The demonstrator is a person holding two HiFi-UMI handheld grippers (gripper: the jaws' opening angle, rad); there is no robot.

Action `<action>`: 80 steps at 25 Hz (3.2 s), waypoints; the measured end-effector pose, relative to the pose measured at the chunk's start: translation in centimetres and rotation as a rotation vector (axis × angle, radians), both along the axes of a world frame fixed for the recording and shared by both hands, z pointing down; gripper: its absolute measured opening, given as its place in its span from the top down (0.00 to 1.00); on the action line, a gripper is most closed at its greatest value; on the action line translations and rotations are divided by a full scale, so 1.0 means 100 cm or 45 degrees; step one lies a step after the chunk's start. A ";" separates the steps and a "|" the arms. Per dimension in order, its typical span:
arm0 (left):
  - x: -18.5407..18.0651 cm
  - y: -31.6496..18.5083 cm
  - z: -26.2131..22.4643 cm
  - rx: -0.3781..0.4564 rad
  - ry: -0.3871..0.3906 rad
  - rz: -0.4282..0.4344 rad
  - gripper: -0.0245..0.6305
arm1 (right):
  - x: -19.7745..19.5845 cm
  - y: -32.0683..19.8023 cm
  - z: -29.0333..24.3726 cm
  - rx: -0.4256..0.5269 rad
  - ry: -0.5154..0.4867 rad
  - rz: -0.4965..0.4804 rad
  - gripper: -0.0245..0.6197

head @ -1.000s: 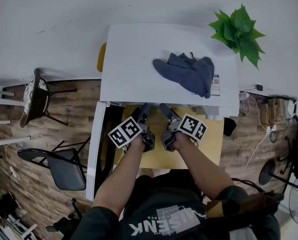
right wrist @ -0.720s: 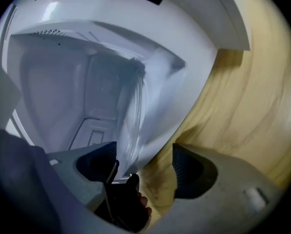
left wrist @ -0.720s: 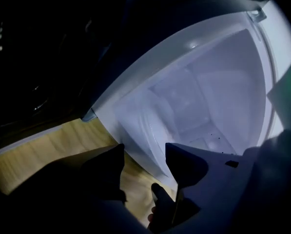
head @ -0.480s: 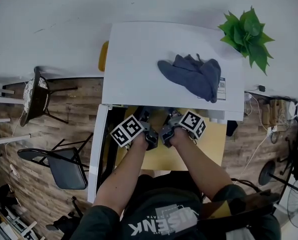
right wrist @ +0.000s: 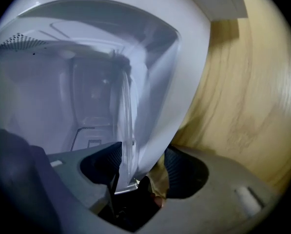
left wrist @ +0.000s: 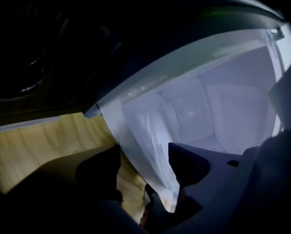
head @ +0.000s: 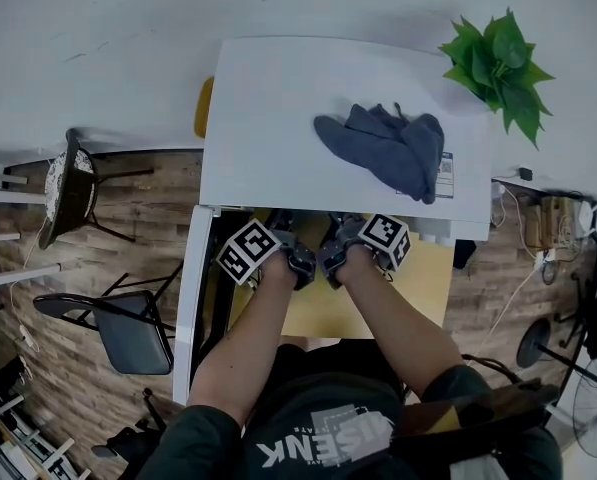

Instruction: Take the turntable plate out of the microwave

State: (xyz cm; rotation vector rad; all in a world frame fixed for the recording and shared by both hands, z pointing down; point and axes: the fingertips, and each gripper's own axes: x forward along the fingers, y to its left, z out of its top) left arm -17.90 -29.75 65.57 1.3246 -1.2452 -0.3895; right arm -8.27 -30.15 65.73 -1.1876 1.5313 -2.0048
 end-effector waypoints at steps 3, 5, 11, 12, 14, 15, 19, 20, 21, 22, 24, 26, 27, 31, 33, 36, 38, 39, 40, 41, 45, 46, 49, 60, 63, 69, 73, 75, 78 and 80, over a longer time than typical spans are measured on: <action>-0.002 -0.001 0.004 -0.027 -0.020 -0.022 0.52 | -0.001 0.003 0.000 0.009 0.011 -0.018 0.54; 0.001 0.000 0.004 -0.023 -0.044 -0.002 0.52 | 0.001 0.004 -0.001 0.036 0.018 -0.024 0.55; -0.008 -0.003 0.014 -0.044 -0.002 0.028 0.52 | -0.010 -0.002 0.008 0.052 0.028 -0.078 0.55; -0.009 -0.003 0.015 -0.042 0.010 0.031 0.52 | -0.012 -0.002 0.009 0.048 0.021 -0.075 0.55; -0.009 0.001 0.016 -0.034 0.021 0.037 0.52 | -0.010 0.000 0.010 0.042 0.016 -0.075 0.55; -0.007 0.002 0.016 -0.030 0.021 0.041 0.52 | -0.009 0.002 0.010 0.042 0.020 -0.084 0.55; -0.004 0.005 0.016 -0.022 0.028 0.069 0.52 | -0.005 0.004 0.004 0.054 0.037 -0.082 0.64; -0.003 0.005 0.015 -0.022 0.036 0.072 0.53 | -0.004 0.004 0.003 0.048 0.033 -0.069 0.64; -0.002 0.005 0.015 -0.023 0.044 0.069 0.54 | -0.004 0.005 0.002 0.038 0.028 -0.060 0.65; -0.002 0.006 0.014 -0.024 0.048 0.065 0.55 | -0.005 0.006 0.001 0.026 0.023 -0.053 0.65; 0.000 0.007 0.009 -0.011 0.031 0.074 0.60 | -0.005 0.009 -0.003 0.000 0.014 -0.036 0.72; 0.002 0.006 0.002 0.012 -0.011 0.099 0.71 | -0.005 0.009 -0.007 -0.006 0.005 -0.025 0.79; 0.003 0.006 0.001 0.012 -0.020 0.106 0.73 | -0.006 0.010 -0.007 -0.002 0.001 -0.027 0.79; 0.004 0.010 -0.002 0.013 0.015 0.103 0.82 | -0.008 0.015 -0.011 0.018 -0.015 -0.037 0.89; 0.004 0.011 -0.006 0.036 0.034 0.093 0.86 | -0.010 0.016 -0.013 0.033 -0.041 -0.027 0.89; 0.007 0.016 -0.008 0.037 0.080 0.088 0.87 | -0.006 0.020 -0.013 0.049 -0.060 -0.026 0.89; 0.008 0.023 -0.007 0.040 0.111 0.097 0.88 | -0.005 0.026 -0.014 0.059 -0.058 -0.041 0.89; 0.009 0.026 -0.007 0.043 0.125 0.100 0.88 | -0.005 0.029 -0.014 0.068 -0.054 -0.051 0.89; 0.009 0.030 -0.007 0.046 0.138 0.104 0.88 | -0.005 0.032 -0.014 0.082 -0.046 -0.062 0.89; 0.010 0.033 -0.007 0.048 0.148 0.109 0.89 | -0.004 0.035 -0.015 0.101 -0.037 -0.074 0.89; 0.011 0.044 -0.007 0.049 0.169 0.114 0.89 | -0.001 0.033 -0.017 0.205 -0.032 -0.083 0.86; 0.011 0.048 -0.006 0.049 0.170 0.114 0.89 | 0.000 0.030 -0.017 0.227 -0.027 -0.084 0.85; 0.010 0.056 -0.006 0.060 0.168 0.118 0.89 | -0.003 0.022 -0.015 0.259 -0.015 -0.104 0.85; 0.014 0.073 -0.001 0.122 0.080 0.192 0.77 | -0.005 0.026 -0.021 0.324 -0.142 -0.099 0.90; 0.005 0.060 -0.005 0.193 0.100 0.125 0.69 | -0.004 0.030 -0.030 0.409 -0.197 -0.134 0.90; -0.002 0.055 -0.004 0.213 0.092 0.063 0.82 | 0.001 0.054 -0.034 0.415 -0.222 -0.202 0.90; -0.002 0.066 -0.008 0.251 0.049 0.074 0.83 | 0.002 0.061 -0.044 0.450 -0.245 -0.245 0.91; 0.002 0.073 -0.011 0.261 0.045 0.077 0.83 | 0.005 0.065 -0.047 0.453 -0.237 -0.266 0.91; 0.008 0.083 -0.016 0.271 0.059 0.052 0.84 | 0.016 0.076 -0.033 0.370 -0.120 -0.309 0.90; 0.006 0.088 -0.020 0.279 -0.008 0.054 0.84 | 0.019 0.081 -0.032 0.359 -0.105 -0.334 0.90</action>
